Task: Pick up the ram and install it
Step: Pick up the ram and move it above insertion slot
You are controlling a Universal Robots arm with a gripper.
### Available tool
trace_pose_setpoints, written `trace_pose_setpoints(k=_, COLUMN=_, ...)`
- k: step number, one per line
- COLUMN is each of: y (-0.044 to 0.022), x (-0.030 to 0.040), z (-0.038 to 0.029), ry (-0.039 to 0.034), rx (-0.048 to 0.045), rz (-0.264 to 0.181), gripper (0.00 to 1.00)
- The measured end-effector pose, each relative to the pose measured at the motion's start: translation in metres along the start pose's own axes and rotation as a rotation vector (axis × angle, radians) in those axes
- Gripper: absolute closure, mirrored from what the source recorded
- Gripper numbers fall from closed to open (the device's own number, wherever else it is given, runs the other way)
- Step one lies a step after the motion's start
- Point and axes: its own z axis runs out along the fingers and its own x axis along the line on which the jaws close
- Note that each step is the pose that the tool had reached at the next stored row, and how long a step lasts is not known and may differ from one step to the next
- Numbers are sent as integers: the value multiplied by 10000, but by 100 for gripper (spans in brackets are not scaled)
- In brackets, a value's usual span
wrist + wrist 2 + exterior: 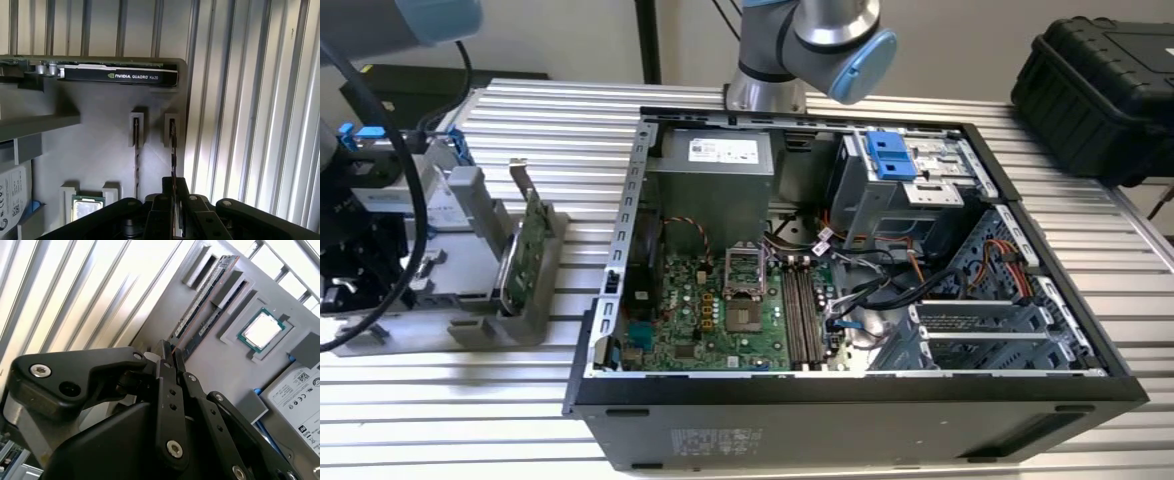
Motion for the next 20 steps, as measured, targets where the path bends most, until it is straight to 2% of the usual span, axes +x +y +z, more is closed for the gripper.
trace_pose_setpoints(k=20, y=-8, x=-3, z=-202, ry=-1, rx=1, rz=0, gripper=100)
